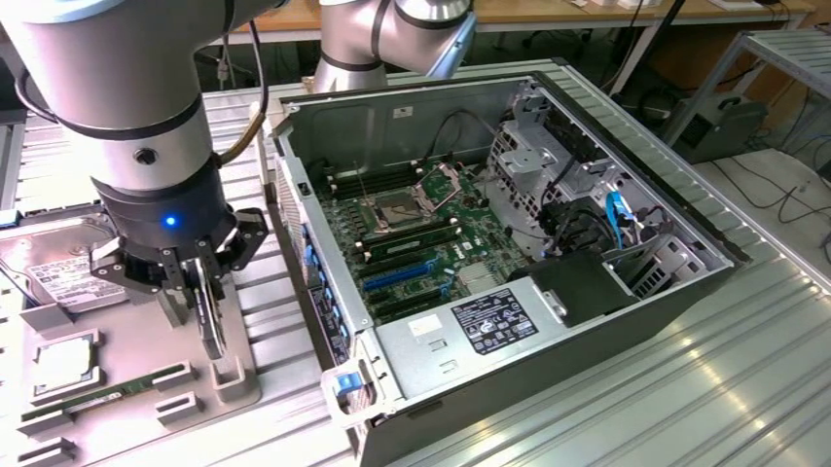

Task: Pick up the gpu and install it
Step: 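Pick up the gpu and move the gpu toward the slot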

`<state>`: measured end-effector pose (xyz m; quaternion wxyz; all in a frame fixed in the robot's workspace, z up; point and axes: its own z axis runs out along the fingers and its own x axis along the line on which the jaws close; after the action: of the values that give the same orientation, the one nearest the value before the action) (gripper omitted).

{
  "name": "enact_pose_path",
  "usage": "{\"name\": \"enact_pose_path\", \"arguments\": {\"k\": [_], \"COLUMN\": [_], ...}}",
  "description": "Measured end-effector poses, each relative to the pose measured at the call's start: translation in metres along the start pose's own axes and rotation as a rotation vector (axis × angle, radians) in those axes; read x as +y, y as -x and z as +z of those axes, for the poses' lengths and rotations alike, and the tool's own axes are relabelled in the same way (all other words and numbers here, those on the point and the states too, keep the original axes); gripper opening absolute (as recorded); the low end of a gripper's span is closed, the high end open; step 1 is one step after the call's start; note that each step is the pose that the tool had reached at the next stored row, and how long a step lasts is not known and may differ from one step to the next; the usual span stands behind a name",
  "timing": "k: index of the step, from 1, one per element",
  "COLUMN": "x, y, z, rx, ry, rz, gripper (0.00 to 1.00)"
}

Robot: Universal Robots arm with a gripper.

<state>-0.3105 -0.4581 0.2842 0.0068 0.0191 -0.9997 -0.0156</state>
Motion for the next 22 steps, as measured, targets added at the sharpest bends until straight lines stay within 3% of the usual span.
{"name": "enact_pose_path", "arguments": {"k": [12, 22], "x": [0.0000, 0.0006], "y": [0.000, 0.000], "z": [-0.0013, -0.0194], "rx": [0.0003, 0.0001], "ry": [-0.0002, -0.0001], "rz": [0.000, 0.000], "gripper": [0.29, 0.29]}}
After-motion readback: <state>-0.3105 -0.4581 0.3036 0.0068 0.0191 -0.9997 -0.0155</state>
